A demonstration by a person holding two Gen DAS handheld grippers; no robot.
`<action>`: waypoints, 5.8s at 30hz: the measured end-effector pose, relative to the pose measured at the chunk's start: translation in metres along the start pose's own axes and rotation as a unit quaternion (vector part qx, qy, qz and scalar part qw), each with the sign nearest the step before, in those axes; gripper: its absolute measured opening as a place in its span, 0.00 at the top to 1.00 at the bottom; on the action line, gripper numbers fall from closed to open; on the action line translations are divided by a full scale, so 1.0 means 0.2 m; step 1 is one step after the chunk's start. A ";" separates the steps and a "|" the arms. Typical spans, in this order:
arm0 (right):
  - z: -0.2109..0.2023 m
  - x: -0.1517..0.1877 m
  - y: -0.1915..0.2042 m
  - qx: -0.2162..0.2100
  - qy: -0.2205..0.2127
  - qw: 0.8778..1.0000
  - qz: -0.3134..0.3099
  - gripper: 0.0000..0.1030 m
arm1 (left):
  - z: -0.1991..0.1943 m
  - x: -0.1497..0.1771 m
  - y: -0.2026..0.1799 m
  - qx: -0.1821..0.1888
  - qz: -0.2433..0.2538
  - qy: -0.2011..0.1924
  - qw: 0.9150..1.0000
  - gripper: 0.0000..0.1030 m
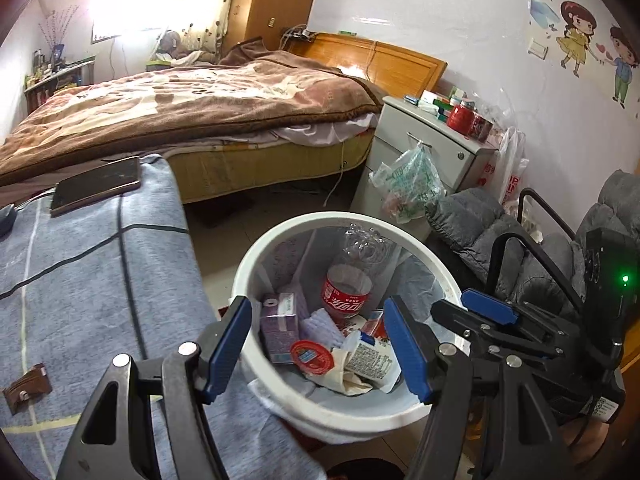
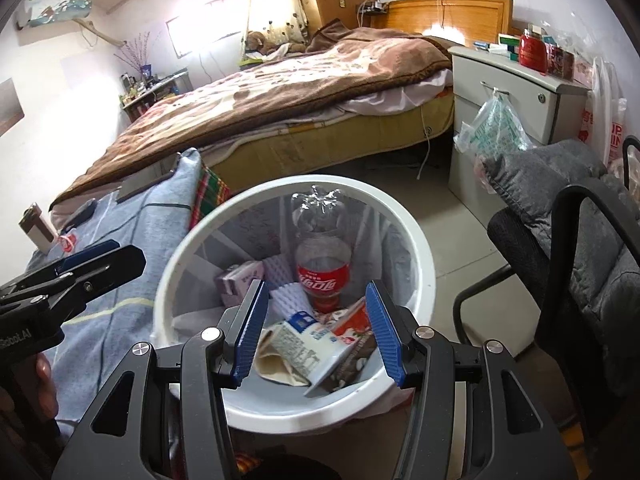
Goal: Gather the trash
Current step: 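Open both grippers to drop the bottle and wrapper into the wastebasket, then move both grippers back to the table toward the remaining wrapper and cup, then grasp the second brown snack wrapper with the left gripper, then grasp the clear cup with the red foil lid with the right gripper, then carry the wrapper and the red-lidded cup over the wastebasket with both grippers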
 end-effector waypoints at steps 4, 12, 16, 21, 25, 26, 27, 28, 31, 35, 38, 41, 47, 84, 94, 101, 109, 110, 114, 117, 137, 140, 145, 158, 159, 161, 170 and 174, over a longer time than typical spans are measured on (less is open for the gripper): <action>-0.04 -0.01 0.05 -0.006 -0.014 1.000 -0.003 0.48 | -0.09 0.01 0.03 -0.005 -0.001 -0.014 1.000 0.32; -0.10 0.00 0.17 -0.023 -0.029 0.999 -0.011 0.48 | -0.27 0.05 0.15 -0.024 -0.015 -0.038 0.999 0.32; -0.13 0.01 0.25 -0.035 -0.032 0.999 -0.019 0.48 | -0.34 0.09 0.21 -0.042 -0.011 -0.042 0.998 0.32; -0.15 0.02 0.34 -0.046 -0.035 0.998 -0.027 0.49 | -0.43 0.12 0.29 -0.051 -0.019 -0.050 0.997 0.32; -0.18 0.03 0.42 -0.058 -0.040 0.997 -0.037 0.48 | -0.51 0.16 0.36 -0.067 -0.015 -0.057 0.996 0.32; -0.18 0.03 0.43 -0.062 -0.040 0.996 -0.039 0.48 | -0.54 0.17 0.38 -0.067 -0.018 -0.058 0.996 0.32; -0.19 0.03 0.46 -0.067 -0.042 0.996 -0.043 0.48 | -0.56 0.17 0.41 -0.074 -0.020 -0.060 0.995 0.32; -0.20 0.04 0.48 -0.070 -0.043 0.996 -0.045 0.48 | -0.59 0.18 0.43 -0.084 -0.018 -0.061 0.994 0.32; -0.21 0.05 0.56 -0.081 -0.045 0.994 -0.057 0.49 | -0.65 0.22 0.51 -0.101 -0.016 -0.064 0.993 0.32; -0.22 0.06 0.68 -0.097 -0.045 0.992 -0.072 0.49 | -0.74 0.27 0.65 -0.120 -0.035 -0.067 0.990 0.32; -0.22 0.08 0.76 -0.109 -0.041 0.990 -0.084 0.49 | -0.79 0.31 0.75 -0.134 -0.043 -0.063 0.988 0.32; -0.22 0.10 0.82 -0.113 -0.041 0.988 -0.097 0.49 | -0.80 0.35 0.84 -0.137 -0.051 -0.044 0.988 0.32; -0.21 0.11 0.93 -0.121 -0.034 0.986 -0.110 0.49 | -0.78 0.41 0.94 -0.140 -0.039 -0.008 0.989 0.32; -0.07 0.09 1.53 -0.136 -0.005 0.975 -0.178 0.49 | -0.90 0.48 1.28 -0.154 -0.085 -0.009 0.984 0.81; 0.02 0.05 1.83 -0.151 0.005 0.968 -0.201 0.49 | -1.13 0.47 1.53 -0.190 -0.136 -0.058 0.971 0.81; 0.10 0.01 2.02 -0.175 0.011 0.966 -0.191 0.48 | -1.22 0.43 1.67 -0.202 -0.158 -0.081 0.963 0.81; 0.17 -0.02 2.18 -0.175 0.001 0.965 -0.196 0.44 | -1.25 0.42 1.80 -0.202 -0.188 -0.103 0.956 0.81; 0.17 -0.02 2.20 -0.165 -0.004 0.965 -0.202 0.43 | -1.25 0.42 1.80 -0.200 -0.190 -0.105 0.956 0.81; 0.23 -0.03 2.24 -0.158 0.009 0.966 -0.204 0.43 | -1.25 0.42 1.82 -0.201 -0.191 -0.109 0.955 0.81; 0.28 -0.02 2.24 -0.136 0.014 0.969 -0.204 0.43 | -1.25 0.42 1.82 -0.197 -0.193 -0.110 0.955 0.81; 0.16 -0.02 2.12 -0.147 0.009 0.973 -0.179 0.57 | -1.28 0.40 1.73 -0.206 -0.180 -0.107 0.956 0.81; 0.11 -0.02 2.09 -0.149 0.003 0.973 -0.176 0.57 | -1.29 0.39 1.68 -0.208 -0.174 -0.108 0.956 0.81; 0.03 -0.01 2.02 -0.154 -0.003 0.973 -0.170 0.57 | -1.31 0.37 1.58 -0.209 -0.163 -0.110 0.958 0.81; -0.18 -0.03 1.75 -0.165 -0.026 0.975 -0.147 0.57 | -1.28 0.31 1.25 -0.196 -0.127 -0.114 0.966 0.81; -0.19 -0.03 1.73 -0.164 -0.027 0.975 -0.145 0.57 | -1.28 0.30 1.22 -0.194 -0.124 -0.114 0.966 0.81; -0.22 -0.03 1.66 -0.162 -0.034 0.976 -0.141 0.57 | -1.26 0.29 1.17 -0.192 -0.119 -0.112 0.968 0.81; -0.26 -0.05 1.39 -0.140 -0.047 0.983 -0.113 0.57 | -1.11 0.23 0.93 -0.168 -0.086 -0.104 0.977 0.81; -0.26 -0.06 1.24 -0.125 -0.051 0.986 -0.100 0.57 | -1.03 0.19 0.84 -0.158 -0.072 -0.099 0.980 0.81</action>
Point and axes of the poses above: each gripper's, at about its wrist camera, not at the fingertips, and z roughly the way its jaws point, y to its left, x to its underside, the point moved 8 cm from there along z, roughly the way its jaws point, and after that the axes turned 14 degrees about x, right-handed, at the moved point
